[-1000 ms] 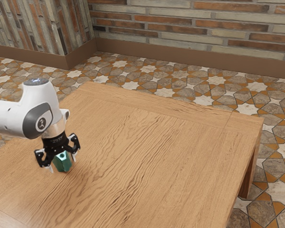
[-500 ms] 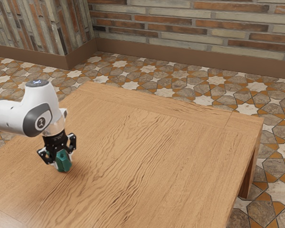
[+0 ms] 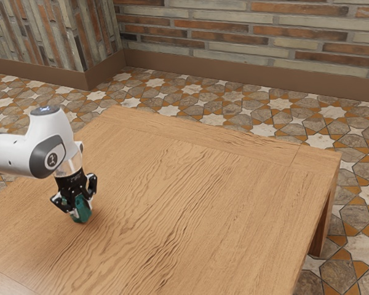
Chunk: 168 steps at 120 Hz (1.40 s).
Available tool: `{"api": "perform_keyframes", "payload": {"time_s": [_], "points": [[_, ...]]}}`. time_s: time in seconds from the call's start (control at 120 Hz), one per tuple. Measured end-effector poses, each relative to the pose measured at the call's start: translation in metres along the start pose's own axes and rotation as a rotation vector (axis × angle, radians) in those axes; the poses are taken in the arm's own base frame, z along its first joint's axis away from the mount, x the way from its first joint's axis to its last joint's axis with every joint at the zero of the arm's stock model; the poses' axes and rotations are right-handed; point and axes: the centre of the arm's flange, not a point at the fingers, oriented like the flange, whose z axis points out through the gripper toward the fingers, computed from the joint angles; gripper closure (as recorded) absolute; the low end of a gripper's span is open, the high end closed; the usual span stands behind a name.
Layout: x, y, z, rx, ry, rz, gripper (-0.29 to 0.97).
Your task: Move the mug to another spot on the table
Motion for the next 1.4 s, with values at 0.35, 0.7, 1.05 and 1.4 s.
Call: {"api": "perform_keyframes", "payload": {"time_s": [0.35, 0.7, 1.05, 1.4], "points": [[-0.020, 0.005, 0.010, 0.008, 0.002, 0.031, 0.61], [-0.029, 0.006, -0.016, 0.071, 0.160, 0.212, 0.71], [-0.099, 0.036, -0.020, 0.014, 0.265, 0.500, 0.72], [-0.151, 0.064, 0.008, -0.056, 0.225, 0.669, 0.72]]}}
